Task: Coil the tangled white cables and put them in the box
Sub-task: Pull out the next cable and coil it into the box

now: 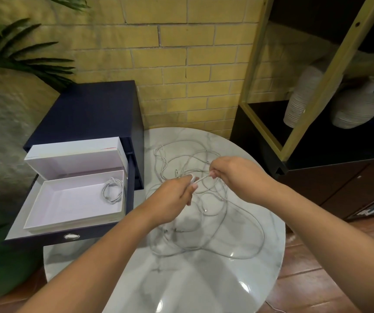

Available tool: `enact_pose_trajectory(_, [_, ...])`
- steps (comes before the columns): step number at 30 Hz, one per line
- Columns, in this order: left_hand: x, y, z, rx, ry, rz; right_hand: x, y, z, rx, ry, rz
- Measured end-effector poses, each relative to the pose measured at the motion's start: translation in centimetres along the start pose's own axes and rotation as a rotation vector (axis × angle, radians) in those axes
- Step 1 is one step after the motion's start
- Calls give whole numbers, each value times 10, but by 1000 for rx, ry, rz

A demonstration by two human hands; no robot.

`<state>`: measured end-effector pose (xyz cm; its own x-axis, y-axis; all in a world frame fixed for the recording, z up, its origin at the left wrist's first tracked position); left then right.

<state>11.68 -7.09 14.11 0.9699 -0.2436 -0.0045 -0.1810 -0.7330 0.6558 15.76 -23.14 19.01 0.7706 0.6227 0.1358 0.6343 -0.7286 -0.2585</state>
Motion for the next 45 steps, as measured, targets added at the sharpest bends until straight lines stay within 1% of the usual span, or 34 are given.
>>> enact_pose_trajectory(2, [-2,5,-3,-86,16,0,-1,3,-1,24,26,1])
enact_pose_trajectory(5, [-2,5,-4,-225,22,-58,-1,5,-5,95,60,-7])
enact_pose_trajectory(7, [-3,3,-6,-333,39,-97,-2,11,-10,136,71,35])
enact_pose_trajectory(9, [-4,3,-8,-487,47,-128,-4,18,-13,159,80,62])
enact_pose_trajectory(12, [-6,10,-10,-685,-1,-172,-6,21,-14,150,104,55])
enact_pose_trajectory(15, [-7,23,-12,-959,-38,-203,-5,21,-5,157,119,91])
enact_pose_trajectory(18, [-6,33,-14,-1169,-48,-173,-5,17,11,199,53,157])
enact_pose_trajectory(21, [-4,42,-17,-1254,8,-139,-12,4,38,209,-114,164])
enact_pose_trajectory(23, [-3,41,-17,-1244,70,-138,-20,-10,56,200,-274,154])
enact_pose_trajectory(24, [-2,40,-16,-1197,98,-141,-24,-18,62,206,-346,154])
enact_pose_trajectory(26, [-2,36,-12,-974,140,-128,-31,-29,67,218,-431,135])
enact_pose_trajectory(28, [-2,31,-6,-706,164,-86,-32,-35,62,172,-467,104])
enact_pose_trajectory(32, [-6,20,3,-320,152,-20,-28,-38,41,50,-506,18])
enact_pose_trajectory(34, [-8,14,5,-156,114,-19,-26,-36,27,22,-468,-10])
enact_pose_trajectory(35, [-9,11,5,-117,87,-32,-24,-33,21,0,-428,-17])
enact_pose_trajectory(36, [-9,8,6,-117,50,-45,-23,-30,16,-38,-380,-22])
enact_pose_trajectory(38, [-12,8,7,-206,-56,-60,-19,-23,7,-122,-293,-24])
enact_pose_trajectory(40, [-15,12,7,-296,-130,-74,-15,-19,3,-157,-184,-69])
enact_pose_trajectory(42, [-16,15,8,-374,-154,-94,-12,-15,3,-186,-84,-139])
enact_pose_trajectory(45, [-15,13,8,-470,-168,-143,-12,-10,5,-164,-7,-189])
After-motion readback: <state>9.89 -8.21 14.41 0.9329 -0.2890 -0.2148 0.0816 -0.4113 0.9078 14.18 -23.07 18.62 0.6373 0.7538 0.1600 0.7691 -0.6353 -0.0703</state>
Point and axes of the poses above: each hand's wrist, its own x-axis towards the middle knuckle, its own z-axis out of the palm, y = z × x, the point moved 4 cm from there along x, towards the middle knuckle, and after that the axes turned 2 degrees about y, right-handed, at the moved point
